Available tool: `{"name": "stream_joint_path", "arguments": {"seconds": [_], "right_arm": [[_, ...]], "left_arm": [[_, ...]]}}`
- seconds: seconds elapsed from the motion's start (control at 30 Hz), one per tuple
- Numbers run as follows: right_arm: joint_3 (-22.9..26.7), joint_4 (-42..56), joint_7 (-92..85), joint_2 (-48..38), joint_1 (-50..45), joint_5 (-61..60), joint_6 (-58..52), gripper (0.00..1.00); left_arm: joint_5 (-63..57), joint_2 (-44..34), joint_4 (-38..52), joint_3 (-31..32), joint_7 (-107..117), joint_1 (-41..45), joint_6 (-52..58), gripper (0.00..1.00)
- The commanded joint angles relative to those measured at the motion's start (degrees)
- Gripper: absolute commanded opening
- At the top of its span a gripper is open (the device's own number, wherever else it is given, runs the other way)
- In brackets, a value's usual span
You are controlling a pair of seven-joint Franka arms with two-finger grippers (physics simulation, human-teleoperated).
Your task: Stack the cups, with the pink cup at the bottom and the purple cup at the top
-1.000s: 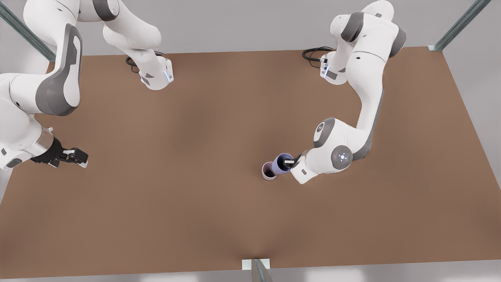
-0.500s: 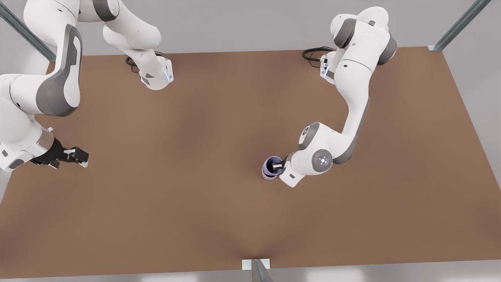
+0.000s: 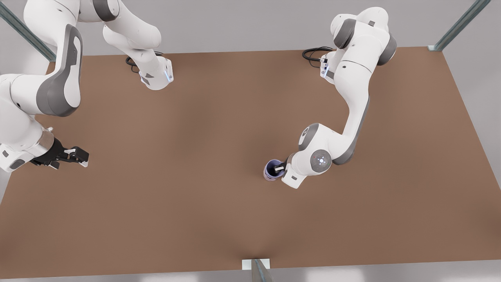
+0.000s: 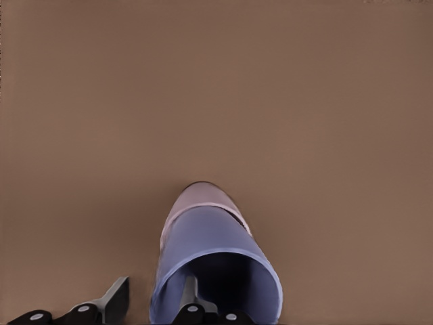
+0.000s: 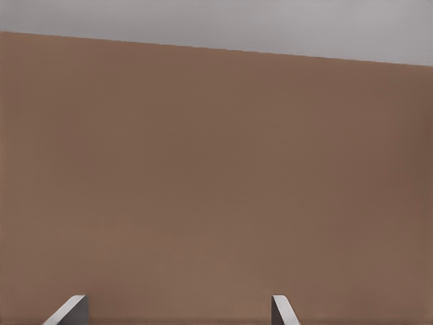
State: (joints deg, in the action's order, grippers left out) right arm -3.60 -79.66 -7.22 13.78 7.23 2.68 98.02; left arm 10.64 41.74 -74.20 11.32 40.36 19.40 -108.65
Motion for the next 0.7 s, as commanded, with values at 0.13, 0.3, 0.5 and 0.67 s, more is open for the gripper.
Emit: {"name": "stream_joint_path", "arguments": {"seconds": [0.13,0.3,0.5,0.67], "right_arm": [[0.0,0.03,-1.13,-0.07,-0.02,-0.04,-0.02,1.0],[0.0,0.03,-1.13,-0.07,0.06,-0.04,-0.02,1.0],[0.0,0.03,-1.13,-0.07,0.06,-0.04,-0.02,1.0],[0.0,0.03,-1.13,-0.07,0.06,-0.04,0.07,1.0]], "left_arm": [[-0.54,0.01,0.02,0.02,4.73,0.02,0.01,0.53],[-0.45,-0.25,0.2,0.02,4.73,-0.06,0.45,0.61],[-0.18,-1.66,0.37,0.19,5.17,-0.06,1.33,0.85],[-0.89,-10.01,0.55,-9.11,-14.68,-0.59,15.47,1.0]]}}
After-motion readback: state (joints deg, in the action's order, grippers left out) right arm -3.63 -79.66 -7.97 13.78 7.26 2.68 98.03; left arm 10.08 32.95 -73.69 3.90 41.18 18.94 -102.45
